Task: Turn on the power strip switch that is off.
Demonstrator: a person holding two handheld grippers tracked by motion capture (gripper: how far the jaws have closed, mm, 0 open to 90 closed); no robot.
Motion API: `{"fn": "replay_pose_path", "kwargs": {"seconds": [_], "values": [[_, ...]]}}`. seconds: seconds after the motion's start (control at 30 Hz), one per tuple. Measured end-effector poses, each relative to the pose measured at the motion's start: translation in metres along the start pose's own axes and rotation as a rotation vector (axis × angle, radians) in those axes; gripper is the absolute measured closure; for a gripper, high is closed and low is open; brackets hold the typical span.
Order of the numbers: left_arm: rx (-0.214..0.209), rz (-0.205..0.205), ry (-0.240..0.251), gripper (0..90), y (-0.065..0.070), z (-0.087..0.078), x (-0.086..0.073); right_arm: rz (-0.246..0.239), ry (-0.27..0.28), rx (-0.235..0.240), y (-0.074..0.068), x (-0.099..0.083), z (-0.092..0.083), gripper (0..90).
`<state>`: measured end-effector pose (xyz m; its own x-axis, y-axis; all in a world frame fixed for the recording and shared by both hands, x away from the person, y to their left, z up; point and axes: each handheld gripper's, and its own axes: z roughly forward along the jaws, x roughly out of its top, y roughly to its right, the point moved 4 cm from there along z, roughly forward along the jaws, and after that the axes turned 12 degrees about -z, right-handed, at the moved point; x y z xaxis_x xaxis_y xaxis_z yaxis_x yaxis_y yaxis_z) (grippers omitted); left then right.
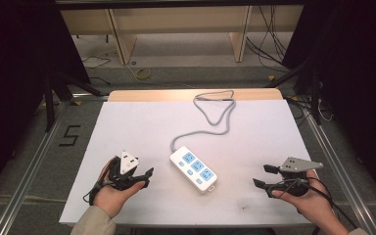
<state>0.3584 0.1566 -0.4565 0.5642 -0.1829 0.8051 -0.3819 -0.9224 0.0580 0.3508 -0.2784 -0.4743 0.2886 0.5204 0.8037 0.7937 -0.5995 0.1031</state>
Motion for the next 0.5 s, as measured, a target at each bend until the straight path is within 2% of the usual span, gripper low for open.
{"fn": "replay_pose_path", "kwargs": {"seconds": [0.03,0.1,0.13,0.17,0.2,0.23,0.3,0.37,0.5], "values": [[-0.001,-0.001,0.005,50.5,0.0003,-0.0003,0.0013,-0.003,-0.001,0.005,-0.0003,-0.0001,0.0005,32.5],[0.013,0.001,0.006,53.9,0.0008,0.0001,0.003,-0.004,-0.002,0.007,-0.0005,-0.0001,0.0006,32.5],[0.016,0.004,0.007,63.3,0.001,0.0009,0.0037,-0.004,0.0,0.007,-0.0009,0.0001,0.0008,32.5],[0.014,0.007,0.008,63.3,0.0011,0.0017,0.0043,-0.004,0.0,0.007,-0.0009,0.0001,0.0008,32.5],[0.01,0.012,0.007,70.7,0.0011,0.0022,0.0047,-0.006,0.002,0.005,-0.001,0.0002,0.0005,32.5],[0.009,0.014,0.006,74.2,0.0017,0.0027,0.0046,-0.006,0.003,0.005,-0.0009,0.0,0.0004,32.5],[0.001,0.017,0.009,77.3,0.0025,0.0032,0.005,-0.004,0.002,0.004,-0.0009,-0.0001,0.0002,32.5],[0.002,0.014,0.013,84.7,0.0027,0.0038,0.0061,-0.003,0.003,0.002,-0.0005,-0.0005,-0.0002,32.5],[-0.008,0.017,0.006,89.3,0.0037,0.0056,0.0078,-0.004,0.004,0.003,-0.0008,-0.0006,-0.0006,32.5]]}}
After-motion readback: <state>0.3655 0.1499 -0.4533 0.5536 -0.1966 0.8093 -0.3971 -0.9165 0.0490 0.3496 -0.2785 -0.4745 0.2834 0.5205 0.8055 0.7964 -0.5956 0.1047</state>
